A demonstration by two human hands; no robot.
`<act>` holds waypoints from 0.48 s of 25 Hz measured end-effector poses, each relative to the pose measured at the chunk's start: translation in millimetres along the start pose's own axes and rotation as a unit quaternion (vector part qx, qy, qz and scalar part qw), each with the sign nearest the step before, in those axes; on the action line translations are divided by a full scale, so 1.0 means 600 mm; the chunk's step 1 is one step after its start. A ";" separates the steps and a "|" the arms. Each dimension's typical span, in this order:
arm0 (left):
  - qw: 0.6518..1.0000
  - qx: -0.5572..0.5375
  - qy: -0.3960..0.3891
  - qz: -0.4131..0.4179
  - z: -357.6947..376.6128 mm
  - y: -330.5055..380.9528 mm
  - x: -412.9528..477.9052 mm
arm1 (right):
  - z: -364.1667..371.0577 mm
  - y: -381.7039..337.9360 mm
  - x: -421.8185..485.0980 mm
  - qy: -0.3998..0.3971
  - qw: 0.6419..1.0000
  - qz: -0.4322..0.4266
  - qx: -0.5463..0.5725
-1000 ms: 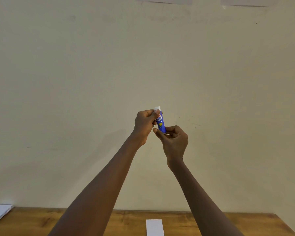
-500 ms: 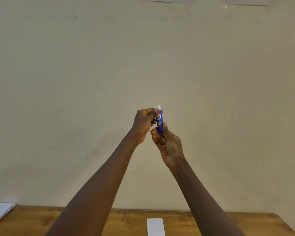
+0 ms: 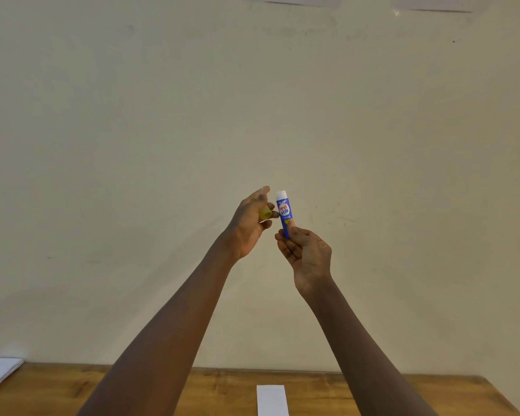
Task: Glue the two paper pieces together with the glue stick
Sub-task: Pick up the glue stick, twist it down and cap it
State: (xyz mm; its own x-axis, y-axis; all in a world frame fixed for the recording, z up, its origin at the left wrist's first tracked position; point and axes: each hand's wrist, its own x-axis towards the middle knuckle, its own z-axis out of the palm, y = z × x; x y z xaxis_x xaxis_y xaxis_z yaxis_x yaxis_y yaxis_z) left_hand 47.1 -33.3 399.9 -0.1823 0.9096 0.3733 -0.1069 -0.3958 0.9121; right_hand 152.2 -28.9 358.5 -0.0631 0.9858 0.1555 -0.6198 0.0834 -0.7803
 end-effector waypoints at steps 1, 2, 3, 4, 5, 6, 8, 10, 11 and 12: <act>1.000 -0.018 0.012 0.008 -0.001 0.004 0.002 | -0.004 0.002 -0.002 0.002 1.000 0.004 -0.001; 0.999 -0.035 0.021 0.019 -0.002 0.009 0.003 | -0.007 0.006 -0.004 0.004 1.000 0.009 -0.004; 0.998 -0.048 0.026 0.031 -0.004 0.014 0.006 | -0.011 0.010 -0.006 0.005 1.000 0.013 -0.006; 0.997 -0.054 0.027 0.044 -0.005 0.018 0.009 | -0.013 0.014 -0.009 0.004 1.000 0.016 -0.008; 0.997 -0.052 0.022 0.054 -0.005 0.021 0.012 | -0.014 0.017 -0.011 0.003 1.000 0.018 -0.009; 0.997 -0.044 0.013 0.062 -0.004 0.023 0.014 | -0.013 0.018 -0.012 0.001 1.000 0.017 -0.009; 0.997 -0.016 -0.006 0.070 0.000 0.021 0.015 | -0.009 0.016 -0.013 -0.006 1.000 0.009 -0.013; 0.997 0.005 -0.020 0.075 0.002 0.017 0.015 | -0.005 0.012 -0.014 -0.009 1.000 -0.004 -0.022; 0.996 0.011 -0.025 0.079 0.002 0.015 0.015 | -0.004 0.010 -0.014 -0.008 1.000 -0.009 -0.029; 0.996 0.018 -0.029 0.084 0.001 0.014 0.016 | -0.004 0.008 -0.015 -0.008 0.999 -0.012 -0.034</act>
State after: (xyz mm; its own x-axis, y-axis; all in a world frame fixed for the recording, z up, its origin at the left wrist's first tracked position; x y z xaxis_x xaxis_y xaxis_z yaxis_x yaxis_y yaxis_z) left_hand 44.8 -27.9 411.1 -0.1369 0.8372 0.5294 -0.0435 -0.5390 0.8412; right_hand 151.8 -36.7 351.8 -0.0607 0.9811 0.1838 -0.5661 0.1178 -0.8158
